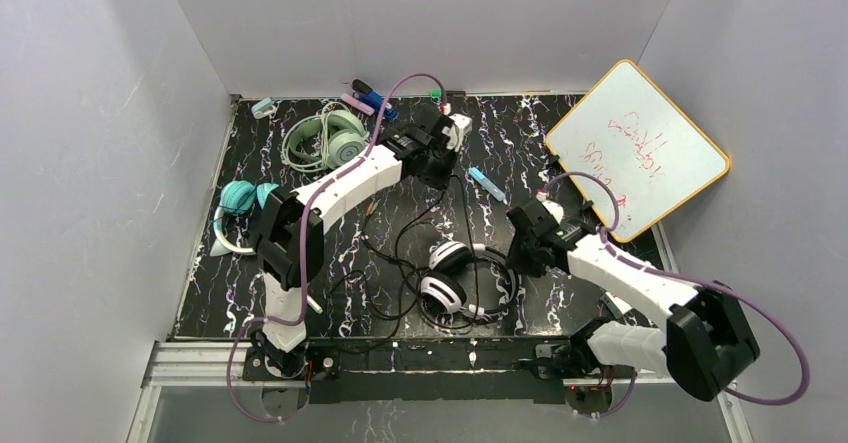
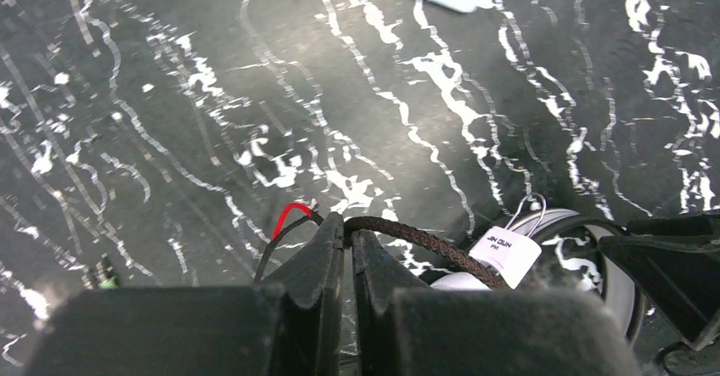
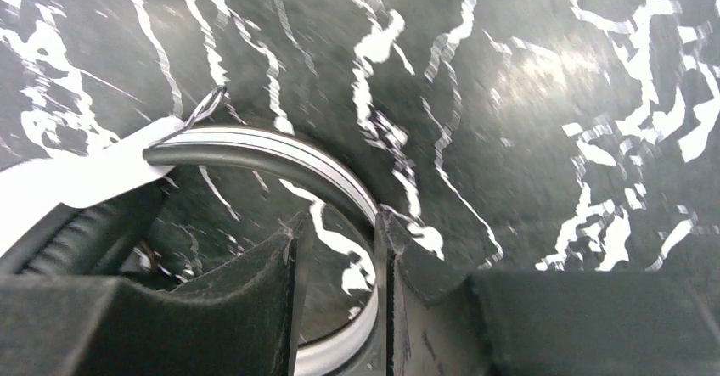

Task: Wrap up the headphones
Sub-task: Wrap the headphones cable around the headphones.

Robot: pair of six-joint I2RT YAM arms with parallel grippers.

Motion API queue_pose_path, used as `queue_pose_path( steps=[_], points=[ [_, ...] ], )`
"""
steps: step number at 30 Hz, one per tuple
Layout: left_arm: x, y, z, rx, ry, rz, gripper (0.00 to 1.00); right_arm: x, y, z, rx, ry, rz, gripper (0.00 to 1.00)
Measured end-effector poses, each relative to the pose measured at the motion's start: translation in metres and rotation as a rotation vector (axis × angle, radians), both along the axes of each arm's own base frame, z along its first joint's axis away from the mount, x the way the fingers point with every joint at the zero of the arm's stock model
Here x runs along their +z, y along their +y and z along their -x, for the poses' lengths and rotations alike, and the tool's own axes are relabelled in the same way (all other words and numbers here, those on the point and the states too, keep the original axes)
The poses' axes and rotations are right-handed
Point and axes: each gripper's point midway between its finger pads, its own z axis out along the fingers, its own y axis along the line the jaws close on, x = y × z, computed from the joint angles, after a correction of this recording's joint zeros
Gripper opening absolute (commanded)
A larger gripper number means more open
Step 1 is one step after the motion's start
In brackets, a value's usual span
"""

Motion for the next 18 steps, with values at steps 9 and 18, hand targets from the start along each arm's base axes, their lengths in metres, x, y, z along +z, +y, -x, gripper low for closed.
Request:
queue_pose_path(
  steps=[9,18],
  points=[
    [-0.008,0.045,-0.013,0.079,0.031,-0.032,0.00,0.037,0.032,-0.057,0.052,-0.153,-0.025,0.57],
    [-0.001,0.045,-0.004,0.060,0.026,-0.022,0.00,0.042,0.009,-0.024,0.025,-0.138,-0.038,0.51]
  ],
)
